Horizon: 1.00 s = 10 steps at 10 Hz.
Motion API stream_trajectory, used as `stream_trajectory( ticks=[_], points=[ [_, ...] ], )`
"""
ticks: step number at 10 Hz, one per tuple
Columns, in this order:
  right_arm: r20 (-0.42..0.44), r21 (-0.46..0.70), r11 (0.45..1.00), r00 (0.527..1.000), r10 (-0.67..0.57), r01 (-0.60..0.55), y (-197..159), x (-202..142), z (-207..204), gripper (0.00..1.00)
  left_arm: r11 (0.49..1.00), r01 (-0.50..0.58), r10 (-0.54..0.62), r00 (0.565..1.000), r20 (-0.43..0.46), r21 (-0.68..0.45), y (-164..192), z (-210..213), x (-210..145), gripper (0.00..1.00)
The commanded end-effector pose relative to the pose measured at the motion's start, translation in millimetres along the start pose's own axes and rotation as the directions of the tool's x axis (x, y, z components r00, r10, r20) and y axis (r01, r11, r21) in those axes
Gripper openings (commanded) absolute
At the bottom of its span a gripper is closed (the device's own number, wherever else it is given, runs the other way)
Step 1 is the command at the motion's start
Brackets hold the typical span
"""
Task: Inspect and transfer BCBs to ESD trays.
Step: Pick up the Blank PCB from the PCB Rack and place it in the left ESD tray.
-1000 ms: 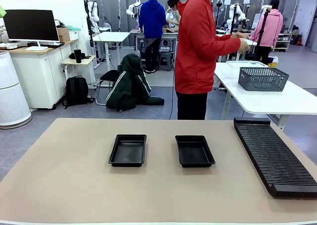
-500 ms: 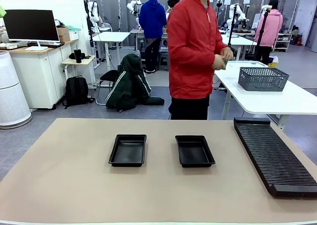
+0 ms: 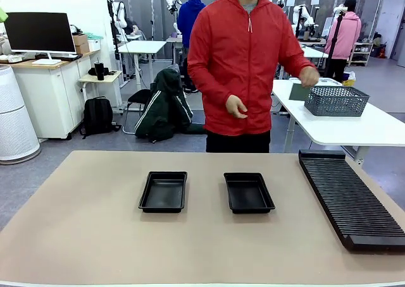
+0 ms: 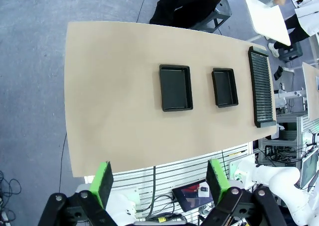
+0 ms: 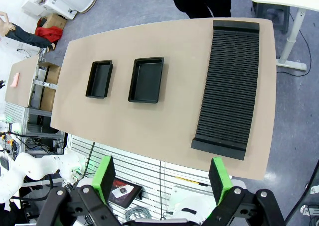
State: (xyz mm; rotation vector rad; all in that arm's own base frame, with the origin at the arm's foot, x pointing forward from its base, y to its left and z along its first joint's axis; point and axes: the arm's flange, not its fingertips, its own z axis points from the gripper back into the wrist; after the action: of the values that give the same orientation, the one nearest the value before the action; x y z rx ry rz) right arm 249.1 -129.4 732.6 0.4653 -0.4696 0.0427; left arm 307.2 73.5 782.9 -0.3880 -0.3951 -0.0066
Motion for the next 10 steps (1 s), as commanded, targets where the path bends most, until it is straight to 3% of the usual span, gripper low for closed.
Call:
stream_trajectory(
  ticks=[1, 10],
  points=[
    [-0.001, 0.005, 1.0, 1.0, 0.001, -0.001, -0.6, -0.8, -0.6, 1.0, 1.0, 0.0, 0.0, 1.0, 0.003, 0.0, 0.4, 0.7, -1.5, 1.0],
    [-0.001, 0.005, 1.0, 1.0, 0.001, -0.001, -0.6, -0.8, -0.6, 1.0, 1.0, 0.0, 0.0, 1.0, 0.003, 0.0, 0.4, 0.7, -1.5, 1.0]
  ],
)
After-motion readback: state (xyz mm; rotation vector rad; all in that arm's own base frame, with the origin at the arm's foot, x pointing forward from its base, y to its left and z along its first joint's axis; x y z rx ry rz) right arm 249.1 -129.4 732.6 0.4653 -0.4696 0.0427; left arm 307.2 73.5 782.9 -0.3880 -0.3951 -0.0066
